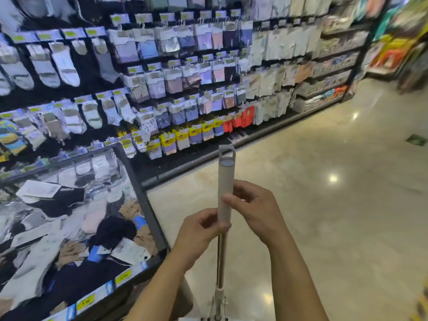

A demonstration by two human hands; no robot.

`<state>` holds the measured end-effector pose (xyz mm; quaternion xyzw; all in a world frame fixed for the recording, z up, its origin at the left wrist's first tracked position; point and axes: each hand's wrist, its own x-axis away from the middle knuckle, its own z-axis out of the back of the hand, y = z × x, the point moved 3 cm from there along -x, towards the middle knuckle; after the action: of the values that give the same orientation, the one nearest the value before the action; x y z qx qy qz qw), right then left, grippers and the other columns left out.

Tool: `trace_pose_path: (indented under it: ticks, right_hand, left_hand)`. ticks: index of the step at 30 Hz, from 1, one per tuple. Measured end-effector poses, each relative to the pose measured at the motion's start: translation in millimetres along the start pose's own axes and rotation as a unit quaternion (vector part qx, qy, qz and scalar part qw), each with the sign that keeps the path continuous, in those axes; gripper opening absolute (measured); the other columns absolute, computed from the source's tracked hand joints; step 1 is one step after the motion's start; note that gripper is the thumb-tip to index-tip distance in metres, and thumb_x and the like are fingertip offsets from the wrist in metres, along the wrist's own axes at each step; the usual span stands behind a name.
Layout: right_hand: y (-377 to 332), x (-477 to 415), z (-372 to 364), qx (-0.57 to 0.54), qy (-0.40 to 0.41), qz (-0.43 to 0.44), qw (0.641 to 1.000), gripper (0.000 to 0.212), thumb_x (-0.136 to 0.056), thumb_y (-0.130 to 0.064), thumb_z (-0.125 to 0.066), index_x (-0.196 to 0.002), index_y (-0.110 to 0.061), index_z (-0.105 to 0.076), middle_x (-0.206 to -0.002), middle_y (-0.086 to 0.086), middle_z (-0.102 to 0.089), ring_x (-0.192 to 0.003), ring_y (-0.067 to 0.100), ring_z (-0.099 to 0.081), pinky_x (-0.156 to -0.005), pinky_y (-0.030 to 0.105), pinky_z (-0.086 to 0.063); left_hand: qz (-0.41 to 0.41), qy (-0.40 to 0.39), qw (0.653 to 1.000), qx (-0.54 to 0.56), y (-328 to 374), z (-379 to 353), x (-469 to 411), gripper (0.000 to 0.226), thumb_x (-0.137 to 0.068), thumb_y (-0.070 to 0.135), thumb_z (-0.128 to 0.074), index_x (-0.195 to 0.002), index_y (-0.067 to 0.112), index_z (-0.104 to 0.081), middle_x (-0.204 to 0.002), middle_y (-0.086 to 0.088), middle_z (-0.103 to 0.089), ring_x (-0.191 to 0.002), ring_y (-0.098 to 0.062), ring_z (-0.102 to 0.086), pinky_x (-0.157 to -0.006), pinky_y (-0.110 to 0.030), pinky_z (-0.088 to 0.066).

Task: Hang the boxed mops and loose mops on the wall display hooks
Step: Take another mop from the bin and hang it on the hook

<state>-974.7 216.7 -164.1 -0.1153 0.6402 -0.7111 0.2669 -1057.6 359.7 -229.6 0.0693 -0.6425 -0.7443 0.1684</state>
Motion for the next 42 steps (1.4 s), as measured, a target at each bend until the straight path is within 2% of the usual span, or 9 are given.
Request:
trace_pose_path:
  ticks: [3,7,13,17,22,25,31,37,42]
  right_hand:
    - [-0.2,-7.2,39.4,-0.013,0.043,0.009,0.999,0.024,-0.094,-0.014,-0.076,-0.112,-0.029,-0.077,-0.101,-0.011,-0.079,-0.094,0.01,-0.072,-0.082,0.022,-0.058]
    - [5.3,-14.3,92.3,-0.032,0.106,0.001,0.994,0.027,-0.092,-0.012,-0.077,-0.117,-0.024,-0.08,-0.104,-0.011,-0.081,-0.097,0.013,-0.074,-0.086,0.027,-0.059]
    - [5.9,-25.8,164.7,-0.011,0.164,-0.001,0.986,0.035,-0.091,-0.012,-0.077,-0.102,-0.045,-0.075,-0.101,-0.024,-0.078,-0.097,0.0,-0.073,-0.081,0.016,-0.058]
    - [5.6,-46.3,204.1,-0.011,0.204,0.01,0.979,0.036,-0.091,-0.009,-0.076,-0.099,-0.045,-0.076,-0.099,-0.019,-0.08,-0.094,0.002,-0.073,-0.079,0.018,-0.057]
    - [9.5,-81.6,252.5,-0.001,0.248,0.017,0.969,0.035,-0.092,-0.011,-0.076,-0.097,-0.045,-0.077,-0.1,-0.017,-0.08,-0.097,0.009,-0.074,-0.083,0.024,-0.061]
    - [12.5,-105.9,282.7,-0.002,0.278,0.016,0.96,0.035,-0.093,-0.012,-0.076,-0.101,-0.046,-0.075,-0.102,-0.02,-0.08,-0.099,0.005,-0.074,-0.086,0.024,-0.061]
    - [14.9,-156.6,348.9,0.0,0.363,0.001,0.932,0.029,-0.093,-0.013,-0.076,-0.115,-0.032,-0.077,-0.11,-0.014,-0.08,-0.104,0.009,-0.074,-0.096,0.041,-0.061]
    - [23.5,-202.6,414.8,-0.004,0.433,0.018,0.901,0.03,-0.093,-0.011,-0.075,-0.122,-0.019,-0.077,-0.113,-0.006,-0.08,-0.107,0.016,-0.075,-0.096,0.042,-0.061]
    - [31.0,-232.4,468.3,-0.002,0.462,0.028,0.886,0.028,-0.093,-0.01,-0.074,-0.121,-0.011,-0.077,-0.102,-0.004,-0.079,-0.091,0.012,-0.069,-0.092,0.045,-0.059]
  left_hand:
    - [-0.012,-0.018,1.0,0.004,18.4,-38.8,-24.7,0.023,-0.088,0.016,-0.08,-0.109,0.025,-0.079,-0.1,0.008,-0.08,-0.094,-0.008,-0.075,-0.083,-0.02,-0.06]
    - [-0.018,-0.042,0.999,0.006,36.3,-92.9,-57.3,0.025,-0.085,0.011,-0.081,-0.107,0.023,-0.08,-0.098,0.004,-0.081,-0.095,-0.016,-0.076,-0.088,-0.029,-0.062]
    - [-0.033,-0.093,0.995,0.005,60.7,-165.5,-103.7,0.022,-0.089,0.014,-0.078,-0.108,0.025,-0.08,-0.099,0.008,-0.08,-0.093,-0.01,-0.075,-0.083,-0.024,-0.061]
    - [-0.036,-0.125,0.991,0.03,79.1,-201.2,-138.9,0.025,-0.089,0.009,-0.078,-0.111,0.019,-0.08,-0.101,0.004,-0.081,-0.097,-0.017,-0.075,-0.089,-0.029,-0.062]
    - [-0.058,-0.165,0.984,0.046,103.9,-239.8,-190.9,0.026,-0.089,0.009,-0.077,-0.112,0.022,-0.08,-0.1,0.004,-0.081,-0.095,-0.012,-0.075,-0.085,-0.023,-0.061]
    - [-0.075,-0.204,0.975,0.046,120.3,-263.5,-227.7,0.025,-0.09,0.015,-0.078,-0.113,0.024,-0.079,-0.1,0.006,-0.081,-0.095,-0.011,-0.075,-0.086,-0.027,-0.061]
    - [-0.087,-0.281,0.954,0.051,160.1,-318.9,-306.6,0.021,-0.087,0.015,-0.08,-0.108,0.017,-0.08,-0.093,0.0,-0.08,-0.085,-0.013,-0.075,-0.074,-0.019,-0.059]
    - [-0.107,-0.35,0.929,0.046,194.4,-376.1,-382.1,0.024,-0.088,0.016,-0.082,-0.111,0.019,-0.08,-0.094,0.003,-0.081,-0.088,-0.013,-0.076,-0.075,-0.02,-0.058]
    - [-0.128,-0.384,0.914,0.033,221.3,-423.8,-426.8,0.023,-0.088,0.011,-0.08,-0.11,0.018,-0.081,-0.093,0.002,-0.081,-0.087,-0.013,-0.076,-0.073,-0.018,-0.058]
